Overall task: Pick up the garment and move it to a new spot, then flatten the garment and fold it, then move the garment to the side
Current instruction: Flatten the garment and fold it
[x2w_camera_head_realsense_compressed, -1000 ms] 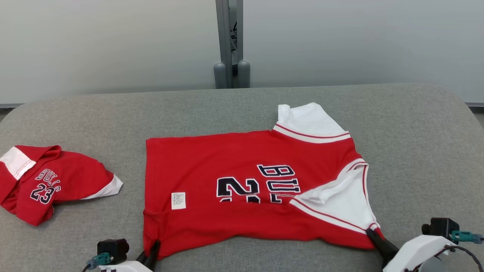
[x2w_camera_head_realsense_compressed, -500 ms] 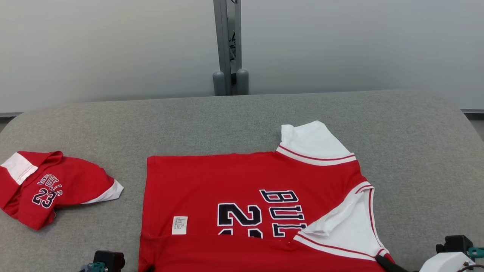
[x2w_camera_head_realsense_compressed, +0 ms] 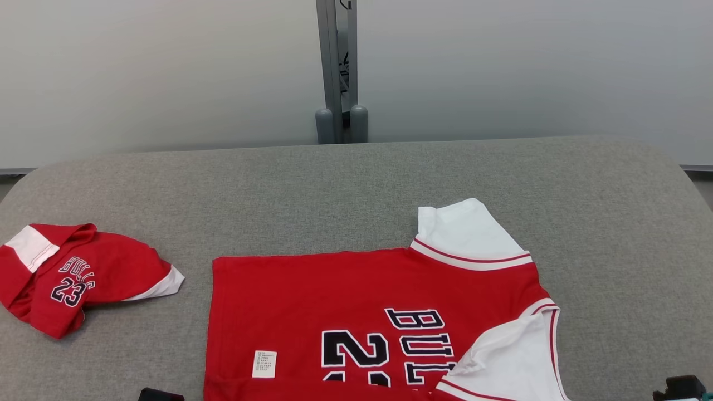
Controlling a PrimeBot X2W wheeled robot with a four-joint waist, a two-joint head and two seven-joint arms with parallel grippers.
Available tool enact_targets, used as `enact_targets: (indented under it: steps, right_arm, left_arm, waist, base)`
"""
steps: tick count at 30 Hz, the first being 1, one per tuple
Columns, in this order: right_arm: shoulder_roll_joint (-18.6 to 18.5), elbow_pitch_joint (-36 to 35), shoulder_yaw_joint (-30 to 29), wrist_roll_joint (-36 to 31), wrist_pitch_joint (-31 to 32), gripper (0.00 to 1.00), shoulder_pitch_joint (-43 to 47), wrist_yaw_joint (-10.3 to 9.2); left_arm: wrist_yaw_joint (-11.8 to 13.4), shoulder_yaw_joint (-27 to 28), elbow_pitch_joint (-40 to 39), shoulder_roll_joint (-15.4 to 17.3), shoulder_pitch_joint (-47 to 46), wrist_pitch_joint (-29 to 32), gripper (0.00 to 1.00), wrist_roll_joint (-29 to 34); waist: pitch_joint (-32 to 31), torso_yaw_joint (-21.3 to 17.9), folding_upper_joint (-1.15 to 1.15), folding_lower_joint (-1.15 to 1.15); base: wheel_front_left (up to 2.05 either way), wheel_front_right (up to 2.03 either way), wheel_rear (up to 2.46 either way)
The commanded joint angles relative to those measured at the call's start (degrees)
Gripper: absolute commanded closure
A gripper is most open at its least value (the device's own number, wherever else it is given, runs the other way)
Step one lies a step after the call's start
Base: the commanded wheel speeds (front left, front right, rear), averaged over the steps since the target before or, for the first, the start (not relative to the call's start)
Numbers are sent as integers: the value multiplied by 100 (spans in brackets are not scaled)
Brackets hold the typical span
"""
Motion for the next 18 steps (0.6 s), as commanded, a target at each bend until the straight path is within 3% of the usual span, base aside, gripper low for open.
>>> enact_targets:
  steps: [1, 2, 3, 4, 11, 18]
  right_arm:
    - [-53, -25, -21, 36, -6, 100, 66, 11]
    - [-48, 51, -26, 110, 36, 100, 110, 11]
    - [-48, 143, -35, 146, 42, 66, 112, 11]
    - [-31, 219, -34, 244, 110, 0, 89, 11]
    - [-279, 380, -149, 226, -60, 0, -379, 11]
    - [-439, 323, -557, -520, -1416, 0, -1021, 12]
  left_arm:
    - [27, 22, -32, 56, 43, 12, 100, -39]
    - [62, 28, -97, 75, 86, 73, 100, -70]
    - [112, 46, -149, 80, 112, 123, 68, -81]
    - [180, 74, -201, 77, 128, 165, 0, -100]
    - [591, 209, -571, 258, 112, 319, 0, 49]
    - [1171, 606, -897, 191, -352, -412, 0, 491]
  waist:
    - [3, 2, 0, 0]
    - [8, 4, 0, 0]
    - [14, 5, 0, 0]
    - [21, 5, 0, 0]
    - [52, -9, 0, 0]
    - [80, -6, 0, 0]
  base:
    - [0, 0, 0]
    - [0, 0, 0]
    - [0, 0, 0]
    - [0, 0, 0]
    - [0, 0, 0]
    - [0, 0, 0]
